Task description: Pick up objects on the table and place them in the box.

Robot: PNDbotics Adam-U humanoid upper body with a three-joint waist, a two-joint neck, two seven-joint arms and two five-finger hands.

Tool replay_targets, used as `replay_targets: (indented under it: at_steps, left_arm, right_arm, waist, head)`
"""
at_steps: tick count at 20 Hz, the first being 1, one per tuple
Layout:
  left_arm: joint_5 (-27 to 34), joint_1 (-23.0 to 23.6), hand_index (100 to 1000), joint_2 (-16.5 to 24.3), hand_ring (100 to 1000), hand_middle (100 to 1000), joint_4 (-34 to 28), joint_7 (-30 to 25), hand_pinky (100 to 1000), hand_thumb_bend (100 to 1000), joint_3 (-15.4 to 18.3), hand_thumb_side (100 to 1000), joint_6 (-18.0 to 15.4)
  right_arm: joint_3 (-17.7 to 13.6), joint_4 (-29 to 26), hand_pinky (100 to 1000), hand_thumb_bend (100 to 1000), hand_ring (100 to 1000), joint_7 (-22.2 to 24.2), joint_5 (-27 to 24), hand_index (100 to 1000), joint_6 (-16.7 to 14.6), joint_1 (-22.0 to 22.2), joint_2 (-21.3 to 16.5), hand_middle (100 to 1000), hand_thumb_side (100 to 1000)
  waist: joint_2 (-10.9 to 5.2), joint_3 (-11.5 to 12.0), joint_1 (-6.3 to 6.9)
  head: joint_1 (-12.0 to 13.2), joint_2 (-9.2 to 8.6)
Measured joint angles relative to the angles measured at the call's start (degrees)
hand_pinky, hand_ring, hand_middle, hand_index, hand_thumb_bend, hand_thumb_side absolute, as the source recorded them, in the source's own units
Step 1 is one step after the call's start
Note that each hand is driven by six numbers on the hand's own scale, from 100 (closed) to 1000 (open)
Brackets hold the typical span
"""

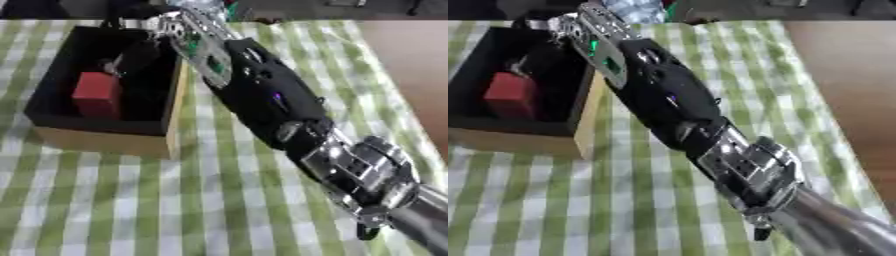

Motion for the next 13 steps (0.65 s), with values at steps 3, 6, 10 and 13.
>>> replay_targets:
  at_steps: [3,6,10,13]
  left_arm:
    - [0.0,0.3,624,0.0,739,674,0.0,0.1,633,100,0.1,773,0.1]
    - [-0.1,0.5,624,0.0,739,674,0.0,0.4,633,100,0.4,773,0.2]
    - [-0.3,0.7,624,0.0,738,674,0.0,1.0,633,100,0.7,774,0.2]
    - [-0.6,0.9,624,0.1,738,674,0.0,1.7,634,100,1.1,776,0.2]
  right_arm:
    - [-0.1,-7.9,930,100,945,-2.5,-5.5,1000,2.8,0.4,-4.0,837,821]
    - [-0.8,-17.5,906,100,917,-6.4,-11.4,1000,7.3,2.0,-8.9,813,771]
    - [-2.3,-31.0,884,100,879,-12.8,-19.9,967,13.1,6.3,-16.1,768,690]
    - [-4.1,-41.7,878,100,859,-19.6,-27.5,961,16.6,11.4,-21.9,758,700]
  waist:
    - [0.00,-0.6,0.00]
    - [0.00,-1.1,0.00]
    - [0.00,-2.0,0.00]
    - [0.00,-2.8,0.02]
  head:
    - [0.6,0.01]
    - [1.3,0.02]
    - [2.3,0.04]
    - [3.5,0.06]
